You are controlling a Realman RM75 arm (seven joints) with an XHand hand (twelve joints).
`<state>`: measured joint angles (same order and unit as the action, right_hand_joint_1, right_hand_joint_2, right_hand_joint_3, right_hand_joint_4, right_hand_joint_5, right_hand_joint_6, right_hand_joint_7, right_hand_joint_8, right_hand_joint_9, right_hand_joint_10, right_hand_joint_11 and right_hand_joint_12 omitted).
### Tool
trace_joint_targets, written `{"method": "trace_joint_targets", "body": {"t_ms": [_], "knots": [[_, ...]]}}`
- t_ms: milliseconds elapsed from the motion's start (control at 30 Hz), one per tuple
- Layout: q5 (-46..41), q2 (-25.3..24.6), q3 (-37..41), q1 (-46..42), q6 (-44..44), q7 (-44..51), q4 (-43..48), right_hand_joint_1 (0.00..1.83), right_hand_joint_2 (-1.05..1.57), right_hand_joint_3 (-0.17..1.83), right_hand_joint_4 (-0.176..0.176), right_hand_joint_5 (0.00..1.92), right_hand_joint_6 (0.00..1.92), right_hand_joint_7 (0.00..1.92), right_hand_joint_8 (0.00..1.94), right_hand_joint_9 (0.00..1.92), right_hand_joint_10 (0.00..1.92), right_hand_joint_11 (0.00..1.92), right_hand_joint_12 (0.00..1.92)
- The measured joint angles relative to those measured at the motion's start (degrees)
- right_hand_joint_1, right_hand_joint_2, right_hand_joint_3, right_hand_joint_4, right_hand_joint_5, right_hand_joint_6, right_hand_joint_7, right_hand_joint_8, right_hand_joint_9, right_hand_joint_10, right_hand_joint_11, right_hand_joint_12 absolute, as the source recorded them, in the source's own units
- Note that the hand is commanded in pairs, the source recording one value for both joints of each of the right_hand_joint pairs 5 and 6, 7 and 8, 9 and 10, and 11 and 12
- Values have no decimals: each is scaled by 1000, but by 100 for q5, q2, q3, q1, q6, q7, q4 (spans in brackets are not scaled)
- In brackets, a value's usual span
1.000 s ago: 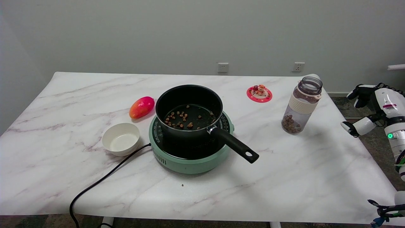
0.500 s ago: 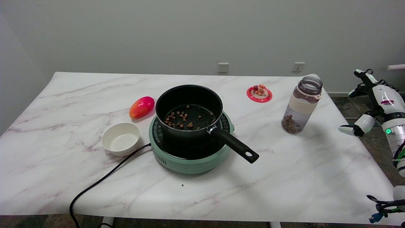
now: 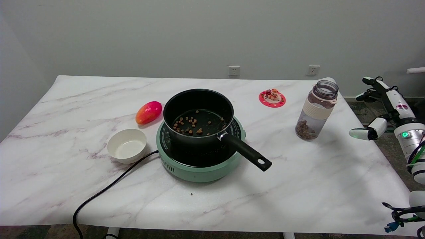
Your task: Pick up the bottle.
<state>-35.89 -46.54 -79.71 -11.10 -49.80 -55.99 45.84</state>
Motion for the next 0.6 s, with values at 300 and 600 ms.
{"method": "trace_joint_targets", "body": {"t_ms": [300, 600], "knots": [[17, 10, -76, 52, 177, -973, -127, 1211, -807, 1213, 0, 276, 276, 727, 727, 580, 580, 564, 564], [17, 12, -109, 85, 94, -2280, -405, 1208, -859, 1156, 0, 290, 290, 532, 532, 486, 486, 492, 492]]}}
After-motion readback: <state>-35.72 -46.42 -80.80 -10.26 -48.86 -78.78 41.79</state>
